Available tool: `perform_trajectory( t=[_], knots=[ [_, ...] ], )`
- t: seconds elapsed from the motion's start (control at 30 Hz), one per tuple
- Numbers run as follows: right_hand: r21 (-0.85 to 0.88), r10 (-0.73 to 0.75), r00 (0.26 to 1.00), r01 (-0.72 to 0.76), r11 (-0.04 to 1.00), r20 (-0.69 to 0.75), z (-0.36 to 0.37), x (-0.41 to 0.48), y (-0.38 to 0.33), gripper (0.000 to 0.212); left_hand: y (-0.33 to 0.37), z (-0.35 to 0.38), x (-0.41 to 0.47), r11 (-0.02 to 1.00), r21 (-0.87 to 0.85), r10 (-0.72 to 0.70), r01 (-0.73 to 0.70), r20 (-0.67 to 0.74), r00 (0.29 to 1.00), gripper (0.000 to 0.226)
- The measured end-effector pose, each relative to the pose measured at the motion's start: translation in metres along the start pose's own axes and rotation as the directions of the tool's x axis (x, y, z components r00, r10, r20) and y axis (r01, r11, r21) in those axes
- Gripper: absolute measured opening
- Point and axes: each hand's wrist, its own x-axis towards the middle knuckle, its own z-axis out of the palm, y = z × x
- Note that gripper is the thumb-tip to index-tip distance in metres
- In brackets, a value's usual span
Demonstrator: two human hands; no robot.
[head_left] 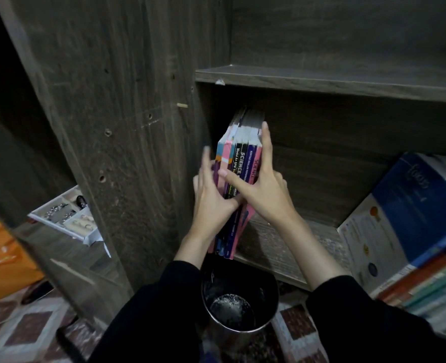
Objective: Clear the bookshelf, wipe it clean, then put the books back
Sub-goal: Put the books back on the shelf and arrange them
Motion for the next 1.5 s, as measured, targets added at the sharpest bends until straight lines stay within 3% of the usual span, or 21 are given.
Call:
perform_trajectory(
  t=[0.13,0.23,0.33,0.6,0.87,1.17,1.37,1.4,1.5],
  knots=[
    [0.016,-0.071,0.997,0.071,0.997,0.017,0.001,-0.007,0.005,0.113,0.0,0.004,0.007,0.998,0.047,-0.056,0.052,0.091,0.994,0.102],
    [0.04,-0.086,0.996,0.086,0.995,-0.005,0.0,-0.006,0.007,0.109,-0.001,0.013,0.006,0.989,0.135,-0.063,0.055,0.058,0.996,0.098],
    [0.028,-0.094,0.995,0.095,0.995,-0.023,-0.007,-0.01,0.01,0.106,-0.003,0.022,0.004,0.988,0.154,0.016,-0.017,0.007,1.0,0.091],
    [-0.09,-0.096,0.986,0.084,0.992,-0.139,-0.058,-0.041,0.042,0.105,0.023,0.076,-0.026,0.966,0.181,0.194,-0.186,-0.029,0.981,0.1],
    [-0.107,-0.012,0.97,-0.014,0.994,-0.241,-0.141,-0.08,0.072,0.108,0.072,0.149,-0.059,0.984,0.056,0.168,-0.171,0.058,0.984,0.1],
    [-0.1,0.072,0.93,-0.115,0.988,-0.359,-0.19,-0.126,0.082,0.101,0.094,0.204,-0.074,0.943,-0.049,0.332,-0.33,0.239,0.913,0.096],
    [-0.171,0.147,0.839,-0.272,0.947,-0.524,-0.169,-0.127,0.068,0.094,0.073,0.202,-0.085,0.965,-0.097,0.263,-0.245,0.336,0.904,0.107],
    [-0.227,0.109,0.819,-0.28,0.933,-0.563,-0.165,-0.129,0.069,0.092,0.064,0.202,-0.09,0.968,-0.133,0.25,-0.215,0.373,0.894,0.11],
    [-0.507,-0.19,0.702,-0.275,0.817,-0.686,-0.153,-0.137,0.087,0.08,0.027,0.204,-0.107,0.986,-0.12,0.156,-0.112,0.476,0.865,0.12]
  ],
)
